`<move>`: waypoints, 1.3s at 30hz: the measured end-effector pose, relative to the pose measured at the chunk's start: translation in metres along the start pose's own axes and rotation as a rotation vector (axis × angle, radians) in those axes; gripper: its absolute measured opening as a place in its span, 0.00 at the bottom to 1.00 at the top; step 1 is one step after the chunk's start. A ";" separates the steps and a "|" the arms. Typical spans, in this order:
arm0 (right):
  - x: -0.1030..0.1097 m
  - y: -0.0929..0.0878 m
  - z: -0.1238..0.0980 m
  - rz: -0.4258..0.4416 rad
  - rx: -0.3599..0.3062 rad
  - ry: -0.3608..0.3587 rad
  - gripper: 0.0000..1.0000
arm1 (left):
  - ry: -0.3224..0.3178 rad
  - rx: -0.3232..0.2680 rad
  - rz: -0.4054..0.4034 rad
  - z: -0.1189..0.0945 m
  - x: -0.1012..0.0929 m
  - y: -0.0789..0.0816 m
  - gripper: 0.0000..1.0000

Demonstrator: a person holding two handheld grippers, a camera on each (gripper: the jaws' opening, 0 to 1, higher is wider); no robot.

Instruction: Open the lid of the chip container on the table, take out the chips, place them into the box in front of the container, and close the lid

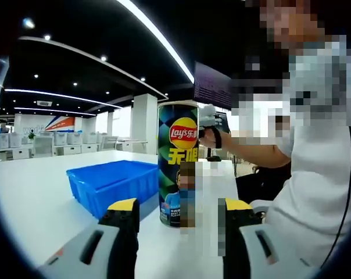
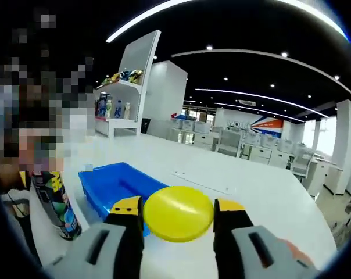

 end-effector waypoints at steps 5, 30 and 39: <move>0.011 0.030 0.002 -0.002 -0.055 0.046 0.47 | -0.004 -0.003 0.000 -0.001 -0.001 0.000 0.56; 0.105 0.133 -0.019 -0.079 -0.179 0.324 0.47 | 0.016 -0.018 -0.001 -0.012 0.001 0.000 0.56; 0.145 0.142 -0.027 -0.058 -0.167 0.467 0.47 | 0.012 -0.026 0.001 -0.012 0.001 0.003 0.56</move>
Point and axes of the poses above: the point that each gripper's makers call its tool centre point, and the gripper's own axes: z roughly forward along the fingers, x roughly to its left, y roughly out of its top, the point moved 1 cm from there along -z, roughly backward along the fingers, and after that the axes turned 10 degrees about -z, right-handed, at the moved point
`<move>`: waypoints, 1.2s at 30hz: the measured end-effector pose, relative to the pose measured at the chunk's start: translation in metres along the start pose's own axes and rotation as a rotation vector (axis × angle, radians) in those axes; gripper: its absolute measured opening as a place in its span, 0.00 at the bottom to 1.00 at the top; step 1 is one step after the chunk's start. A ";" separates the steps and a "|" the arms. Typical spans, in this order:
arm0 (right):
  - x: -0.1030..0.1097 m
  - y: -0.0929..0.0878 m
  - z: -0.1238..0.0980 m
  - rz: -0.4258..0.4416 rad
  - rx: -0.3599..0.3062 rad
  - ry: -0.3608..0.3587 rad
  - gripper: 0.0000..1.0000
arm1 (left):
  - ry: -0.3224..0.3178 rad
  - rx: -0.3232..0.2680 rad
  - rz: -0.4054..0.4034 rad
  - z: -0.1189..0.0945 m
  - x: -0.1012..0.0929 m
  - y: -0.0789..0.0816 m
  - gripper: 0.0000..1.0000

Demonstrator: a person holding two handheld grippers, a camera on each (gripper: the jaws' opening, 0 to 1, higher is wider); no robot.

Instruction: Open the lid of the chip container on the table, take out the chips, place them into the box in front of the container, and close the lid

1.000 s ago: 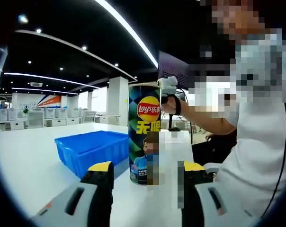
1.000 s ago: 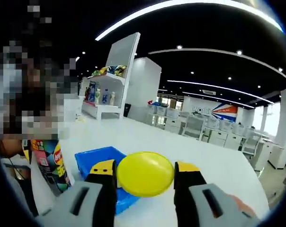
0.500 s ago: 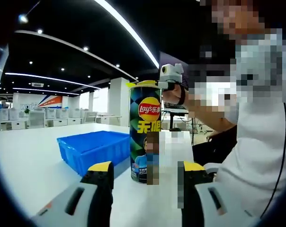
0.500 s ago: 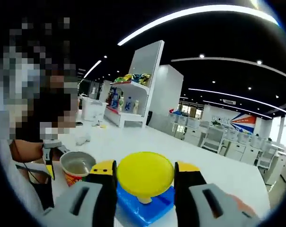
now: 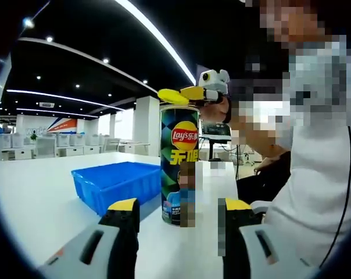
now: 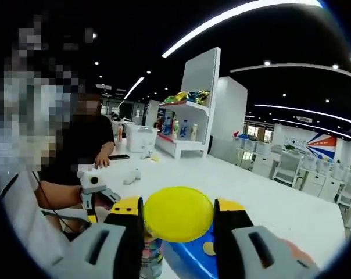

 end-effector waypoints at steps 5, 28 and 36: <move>0.013 0.002 0.005 -0.025 -0.001 0.026 0.48 | 0.010 0.009 0.004 0.000 0.001 -0.001 0.56; 0.043 -0.020 0.017 0.031 0.081 0.185 0.48 | 0.014 0.007 0.001 -0.003 0.003 -0.001 0.56; 0.045 -0.024 0.019 0.033 0.085 0.199 0.48 | 0.016 0.005 -0.004 -0.003 0.002 -0.003 0.56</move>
Point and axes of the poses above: the point that each gripper's makers call its tool centre point, and the gripper's own axes: z roughly forward along the fingers, x roughly to its left, y roughly out of its top, the point moved 1 cm from there along -z, roughly backward along the fingers, and after that the axes turned 10 degrees about -z, right-handed, at the moved point
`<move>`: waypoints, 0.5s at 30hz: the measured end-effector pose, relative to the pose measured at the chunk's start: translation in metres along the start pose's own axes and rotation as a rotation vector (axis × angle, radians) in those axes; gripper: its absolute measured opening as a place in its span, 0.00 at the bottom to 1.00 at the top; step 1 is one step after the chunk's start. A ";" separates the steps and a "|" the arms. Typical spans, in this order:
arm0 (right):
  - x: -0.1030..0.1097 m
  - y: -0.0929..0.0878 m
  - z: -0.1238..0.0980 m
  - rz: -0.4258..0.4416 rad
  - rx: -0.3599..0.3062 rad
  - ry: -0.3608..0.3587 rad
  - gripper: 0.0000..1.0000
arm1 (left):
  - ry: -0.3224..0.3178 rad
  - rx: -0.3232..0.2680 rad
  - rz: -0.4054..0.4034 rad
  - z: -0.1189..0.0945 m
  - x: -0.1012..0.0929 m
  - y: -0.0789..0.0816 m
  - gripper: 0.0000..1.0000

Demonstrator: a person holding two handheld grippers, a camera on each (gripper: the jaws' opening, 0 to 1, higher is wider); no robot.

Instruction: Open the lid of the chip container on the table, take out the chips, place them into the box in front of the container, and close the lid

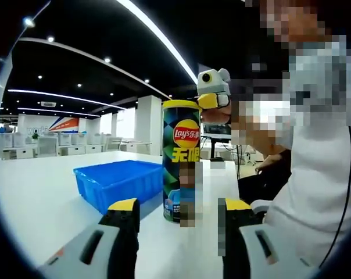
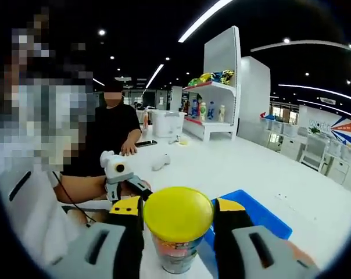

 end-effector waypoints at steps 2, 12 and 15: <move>0.000 0.001 0.000 -0.013 -0.008 0.000 0.48 | 0.001 0.000 -0.001 0.000 0.000 0.000 0.56; 0.002 -0.001 0.002 -0.023 -0.014 0.019 0.48 | -0.003 -0.014 -0.008 -0.003 0.001 0.001 0.56; 0.002 -0.005 0.003 -0.011 -0.004 0.030 0.48 | -0.003 -0.011 -0.008 -0.002 0.000 0.000 0.56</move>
Point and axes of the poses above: the point that each gripper's makers call its tool centre point, and the gripper's own axes: z roughly forward along the fingers, x roughly to its left, y roughly out of its top, the point moved 1 cm from there along -z, roughly backward along the fingers, and after that the axes turned 10 degrees about -z, right-handed, at the moved point
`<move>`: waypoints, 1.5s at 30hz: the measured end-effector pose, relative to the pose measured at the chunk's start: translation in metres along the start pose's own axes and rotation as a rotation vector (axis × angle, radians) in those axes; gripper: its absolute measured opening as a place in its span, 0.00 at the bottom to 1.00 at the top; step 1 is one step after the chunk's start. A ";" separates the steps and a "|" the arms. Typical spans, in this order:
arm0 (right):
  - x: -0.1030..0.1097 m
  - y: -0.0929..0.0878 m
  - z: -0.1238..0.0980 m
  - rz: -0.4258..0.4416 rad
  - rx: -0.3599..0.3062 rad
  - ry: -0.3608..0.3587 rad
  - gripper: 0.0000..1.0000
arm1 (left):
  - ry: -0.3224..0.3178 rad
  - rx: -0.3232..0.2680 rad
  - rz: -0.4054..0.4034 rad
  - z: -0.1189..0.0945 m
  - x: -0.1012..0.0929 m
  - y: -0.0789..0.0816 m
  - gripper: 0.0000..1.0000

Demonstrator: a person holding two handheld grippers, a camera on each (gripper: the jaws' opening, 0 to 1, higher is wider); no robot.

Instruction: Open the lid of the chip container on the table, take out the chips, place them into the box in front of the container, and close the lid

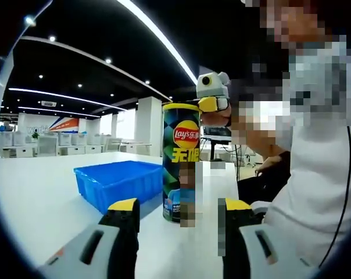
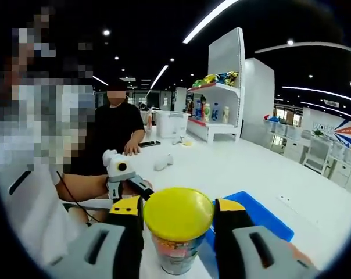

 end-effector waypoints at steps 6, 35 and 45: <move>0.001 -0.007 0.001 -0.009 0.019 0.009 0.49 | 0.001 0.000 -0.002 -0.001 0.000 -0.001 0.56; -0.026 0.018 -0.053 -0.050 -0.199 -0.123 0.43 | -0.120 -0.227 0.046 -0.001 -0.038 0.100 0.27; -0.024 0.018 -0.048 -0.070 -0.194 -0.102 0.37 | -0.105 -0.226 0.079 0.025 -0.041 0.142 0.11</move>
Point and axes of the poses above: the point that each gripper's makers call its tool centre point, and the gripper's own axes: z roughly forward along the fingers, x roughly to its left, y roughly out of its top, the point moved 1 cm from there along -z, roughly backward along the fingers, and after that the axes turned 10 degrees about -z, right-handed, at the moved point
